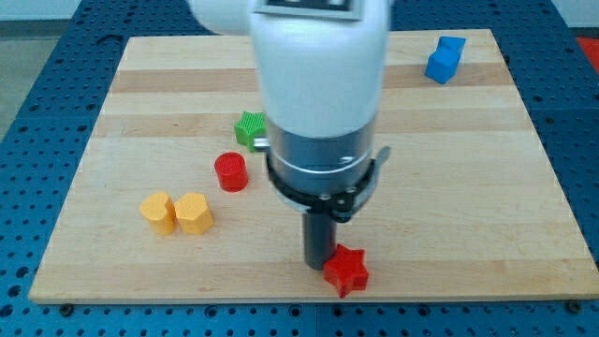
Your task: Slide the red star towards the bottom right
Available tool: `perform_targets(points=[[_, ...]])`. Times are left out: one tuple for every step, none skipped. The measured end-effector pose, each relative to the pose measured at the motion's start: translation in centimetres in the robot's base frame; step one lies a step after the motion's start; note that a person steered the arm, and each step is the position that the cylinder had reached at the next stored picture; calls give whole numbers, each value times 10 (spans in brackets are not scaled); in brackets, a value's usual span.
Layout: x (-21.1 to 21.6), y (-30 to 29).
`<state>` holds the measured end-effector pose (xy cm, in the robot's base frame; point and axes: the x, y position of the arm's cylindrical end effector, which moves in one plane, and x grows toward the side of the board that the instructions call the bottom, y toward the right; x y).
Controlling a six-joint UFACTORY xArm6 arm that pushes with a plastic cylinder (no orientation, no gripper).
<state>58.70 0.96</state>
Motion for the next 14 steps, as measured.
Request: perform_targets(points=[[0,-29],[1,-71],[19,-73],[32,-59],[31,-15],[31,52],[31,103],[32,124],[32,110],[26,72],[6,67],[-9,67],[-15,56],[-17,6]])
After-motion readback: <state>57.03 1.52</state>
